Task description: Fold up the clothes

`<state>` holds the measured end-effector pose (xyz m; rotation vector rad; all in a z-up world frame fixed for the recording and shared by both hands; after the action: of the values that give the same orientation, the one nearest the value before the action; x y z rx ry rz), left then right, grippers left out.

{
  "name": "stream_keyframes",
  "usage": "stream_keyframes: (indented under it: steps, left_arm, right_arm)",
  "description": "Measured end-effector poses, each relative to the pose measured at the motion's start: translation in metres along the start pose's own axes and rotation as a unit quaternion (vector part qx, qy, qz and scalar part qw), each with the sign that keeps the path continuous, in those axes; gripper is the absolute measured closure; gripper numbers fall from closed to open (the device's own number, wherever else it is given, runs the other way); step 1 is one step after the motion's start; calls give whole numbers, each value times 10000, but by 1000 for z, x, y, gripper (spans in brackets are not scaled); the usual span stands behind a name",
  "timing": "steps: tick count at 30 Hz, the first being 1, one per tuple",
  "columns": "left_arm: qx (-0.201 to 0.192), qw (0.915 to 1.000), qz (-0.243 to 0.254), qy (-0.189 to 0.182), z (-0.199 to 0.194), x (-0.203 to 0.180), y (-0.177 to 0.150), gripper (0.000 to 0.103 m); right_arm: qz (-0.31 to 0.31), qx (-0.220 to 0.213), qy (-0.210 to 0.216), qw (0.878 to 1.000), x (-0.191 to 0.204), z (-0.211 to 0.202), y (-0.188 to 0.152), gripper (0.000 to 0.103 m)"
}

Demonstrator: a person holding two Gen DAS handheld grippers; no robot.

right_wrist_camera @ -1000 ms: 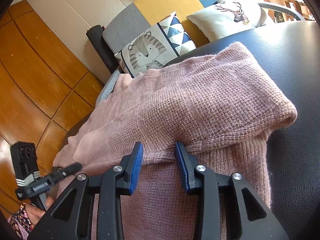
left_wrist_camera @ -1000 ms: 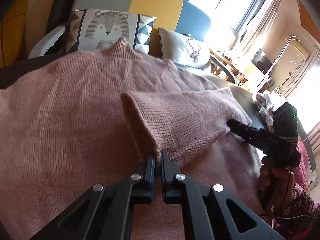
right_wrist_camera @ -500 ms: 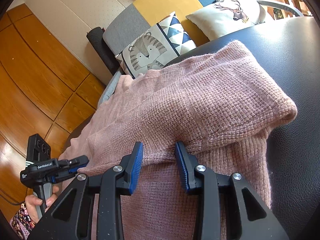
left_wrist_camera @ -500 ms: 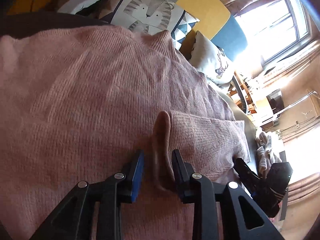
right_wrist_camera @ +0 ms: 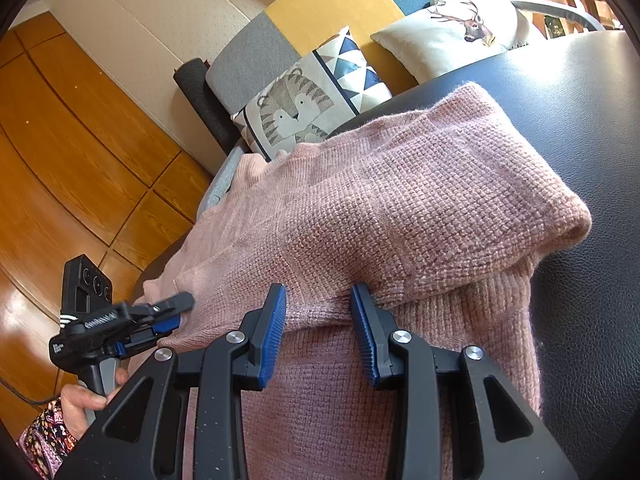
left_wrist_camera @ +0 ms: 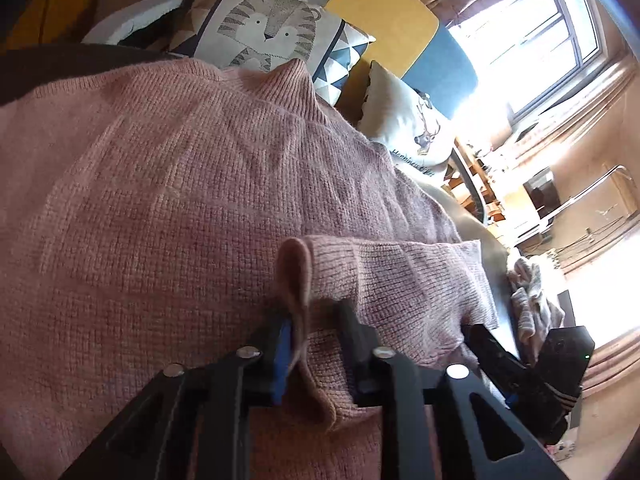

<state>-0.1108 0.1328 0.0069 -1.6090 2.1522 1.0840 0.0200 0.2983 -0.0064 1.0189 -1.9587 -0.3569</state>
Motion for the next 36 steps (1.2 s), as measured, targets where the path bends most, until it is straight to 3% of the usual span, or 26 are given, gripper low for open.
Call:
stream_keyframes:
  steps: [4, 6, 12, 17, 19, 21, 27, 28, 30, 34, 36]
  left_arm:
    - [-391, 9975, -290, -514, -23, -9, 24, 98]
    - [-607, 9960, -228, -611, -42, -11, 43, 98]
    - [-749, 9964, 162, -373, -56, -17, 75, 98]
    - [-664, 9973, -119, -275, -50, 12, 62, 98]
    - [-657, 9971, -297, -223, -48, 27, 57, 98]
    - [-619, 9971, -418, -170, -44, 38, 53, 98]
    - [-430, 9979, -439, 198, -21, 63, 35, 98]
    - [-414, 9980, -381, 300, -17, 66, 32, 98]
    - [-635, 9972, -195, 332, -17, 65, 29, 96]
    - [-856, 9954, 116, 424, -18, 61, 25, 96]
    - [-852, 9959, 3, 298, -19, 64, 25, 95]
  right_arm:
    - [299, -243, 359, 9986, -7, -27, 6, 67]
    - [186, -152, 198, 9995, -11, -38, 2, 67]
    - [189, 15, -172, 9997, -33, -51, -2, 67]
    - [-123, -16, -528, 9985, -40, -48, 13, 67]
    - [-441, -9, -772, 9960, -37, -43, 20, 83]
    - [-617, 112, -1002, 9930, -38, -34, 25, 83]
    - [-253, 101, -1510, 9882, -67, -25, 37, 85]
    - [-125, 80, -1624, 9866, -74, -26, 37, 94]
    - [110, 67, -1602, 9870, -84, -28, 36, 101]
    - [167, 164, -1427, 9895, -87, -29, 35, 97]
    - [84, 316, -1226, 9919, -81, -33, 35, 96]
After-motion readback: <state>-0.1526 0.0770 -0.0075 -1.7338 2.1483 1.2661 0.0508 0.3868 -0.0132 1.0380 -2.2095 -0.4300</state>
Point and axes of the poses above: each gripper's, at about its wrist camera, not at the fingertips, and z roughly the way its jaws point, x to its left, y to its top, the point moved 7 cm from there along z, roughly the way its jaws point, and after that the axes turned 3 degrees about -y, right-handed, at the moved point
